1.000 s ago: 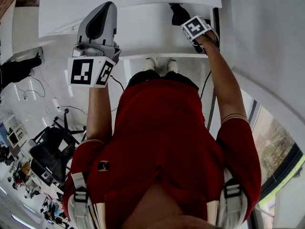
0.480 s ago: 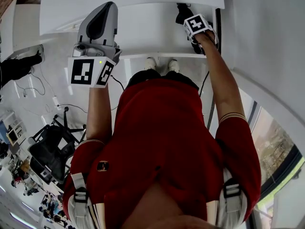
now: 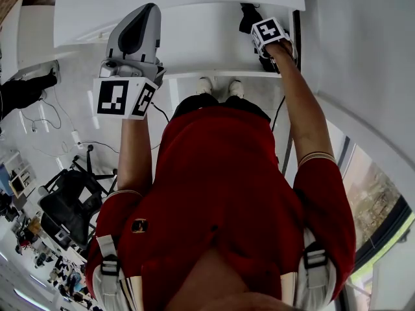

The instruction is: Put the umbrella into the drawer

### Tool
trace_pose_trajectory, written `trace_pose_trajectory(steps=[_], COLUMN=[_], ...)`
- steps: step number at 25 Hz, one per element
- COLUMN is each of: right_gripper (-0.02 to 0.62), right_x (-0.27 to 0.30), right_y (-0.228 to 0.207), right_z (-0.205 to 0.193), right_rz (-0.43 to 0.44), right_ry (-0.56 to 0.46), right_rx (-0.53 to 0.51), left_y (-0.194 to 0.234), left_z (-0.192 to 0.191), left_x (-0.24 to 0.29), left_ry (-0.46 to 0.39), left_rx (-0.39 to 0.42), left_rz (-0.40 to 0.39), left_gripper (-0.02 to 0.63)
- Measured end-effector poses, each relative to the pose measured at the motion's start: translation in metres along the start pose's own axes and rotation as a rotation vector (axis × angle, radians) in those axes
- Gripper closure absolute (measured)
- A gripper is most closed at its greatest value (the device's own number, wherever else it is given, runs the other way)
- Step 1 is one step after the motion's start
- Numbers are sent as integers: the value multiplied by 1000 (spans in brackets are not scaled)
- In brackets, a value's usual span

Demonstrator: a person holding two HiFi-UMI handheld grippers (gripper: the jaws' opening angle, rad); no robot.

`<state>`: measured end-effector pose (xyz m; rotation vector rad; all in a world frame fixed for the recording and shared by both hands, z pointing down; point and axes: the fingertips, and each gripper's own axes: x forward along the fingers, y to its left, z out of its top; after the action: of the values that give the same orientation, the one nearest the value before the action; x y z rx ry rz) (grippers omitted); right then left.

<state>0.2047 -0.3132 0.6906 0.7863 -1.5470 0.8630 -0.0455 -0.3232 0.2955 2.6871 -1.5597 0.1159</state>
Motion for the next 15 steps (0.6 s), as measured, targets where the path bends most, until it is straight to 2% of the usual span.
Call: trace_pose_trajectory(steps=[8, 12, 15], right_gripper=[308, 313, 337], right_x=[-39, -72, -102], right_y=[2, 9, 5], right_z=[5, 14, 15], right_rz=[-12, 13, -24], right_ry=[-94, -219, -300], right_rx=[-33, -44, -38], left_y=[-11, -25, -35], left_z=[-2, -4, -5], left_x=[2, 7, 11], left_ry=[-7, -6, -8], left_rx=[-12, -9, -10], left_rz=[-33, -69, -99], left_gripper=[600, 600, 600])
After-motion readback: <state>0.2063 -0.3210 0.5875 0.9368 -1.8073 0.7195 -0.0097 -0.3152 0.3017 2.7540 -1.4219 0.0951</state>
